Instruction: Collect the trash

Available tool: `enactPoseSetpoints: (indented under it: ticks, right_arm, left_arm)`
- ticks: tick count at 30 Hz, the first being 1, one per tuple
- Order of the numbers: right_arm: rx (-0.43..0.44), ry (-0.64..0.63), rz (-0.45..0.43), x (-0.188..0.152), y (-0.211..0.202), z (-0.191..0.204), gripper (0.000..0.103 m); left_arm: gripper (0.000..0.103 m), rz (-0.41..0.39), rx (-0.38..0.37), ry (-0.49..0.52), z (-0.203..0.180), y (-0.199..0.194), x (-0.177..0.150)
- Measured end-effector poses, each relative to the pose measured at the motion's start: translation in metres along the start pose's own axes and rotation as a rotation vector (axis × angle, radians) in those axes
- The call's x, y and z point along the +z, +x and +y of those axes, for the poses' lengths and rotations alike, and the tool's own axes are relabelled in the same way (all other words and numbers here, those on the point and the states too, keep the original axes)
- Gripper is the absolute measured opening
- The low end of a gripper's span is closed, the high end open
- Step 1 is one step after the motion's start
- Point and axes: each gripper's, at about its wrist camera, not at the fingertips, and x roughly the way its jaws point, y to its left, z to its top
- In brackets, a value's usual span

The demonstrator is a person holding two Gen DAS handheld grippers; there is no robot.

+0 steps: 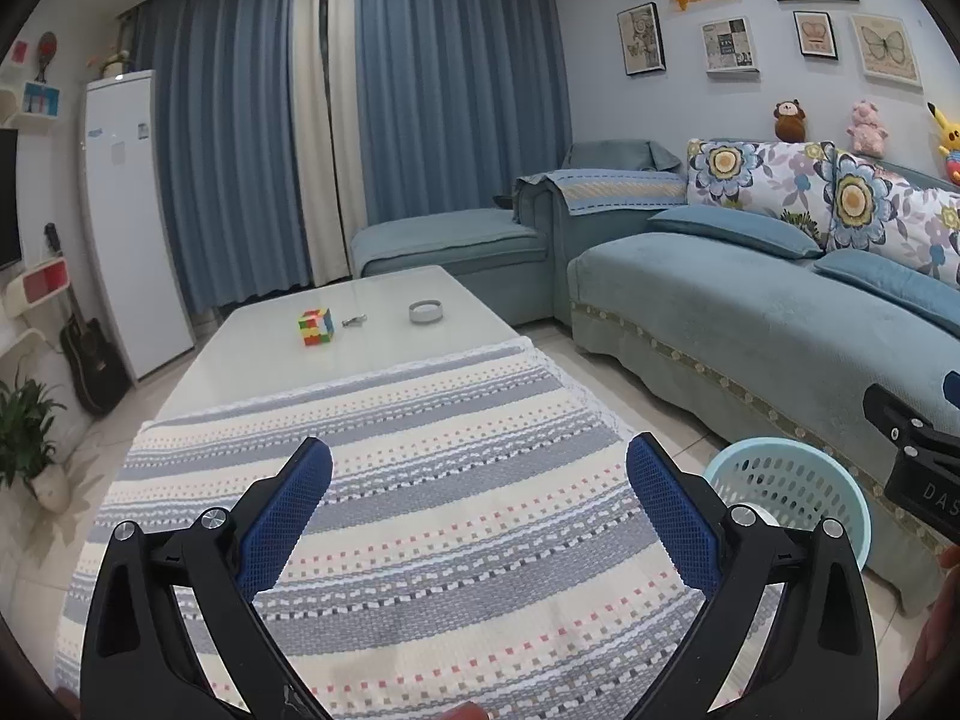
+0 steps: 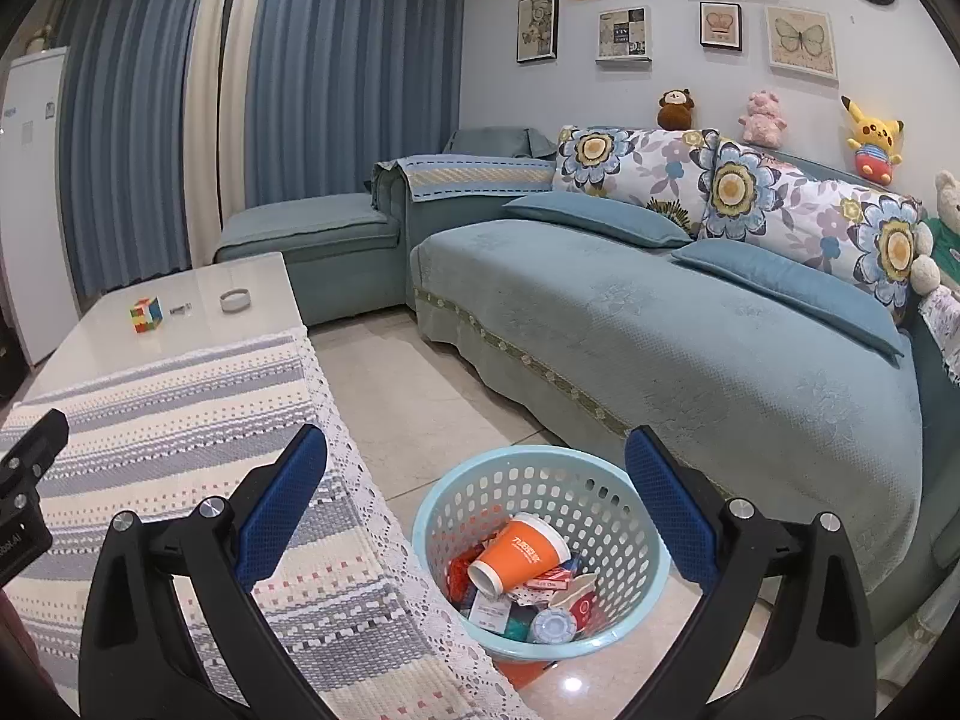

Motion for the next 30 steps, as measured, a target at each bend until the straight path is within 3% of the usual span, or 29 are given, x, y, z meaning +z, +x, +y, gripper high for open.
enactPoseSetpoints:
  ticks: [30]
  right_arm:
    - [-0.003,0.011,0.005,-0.0003,-0.0002,0.0014,0.095]
  left_arm:
    - [0.096,-0.034,-0.026,-0.017,0.0066,-0.0079,0.0009]
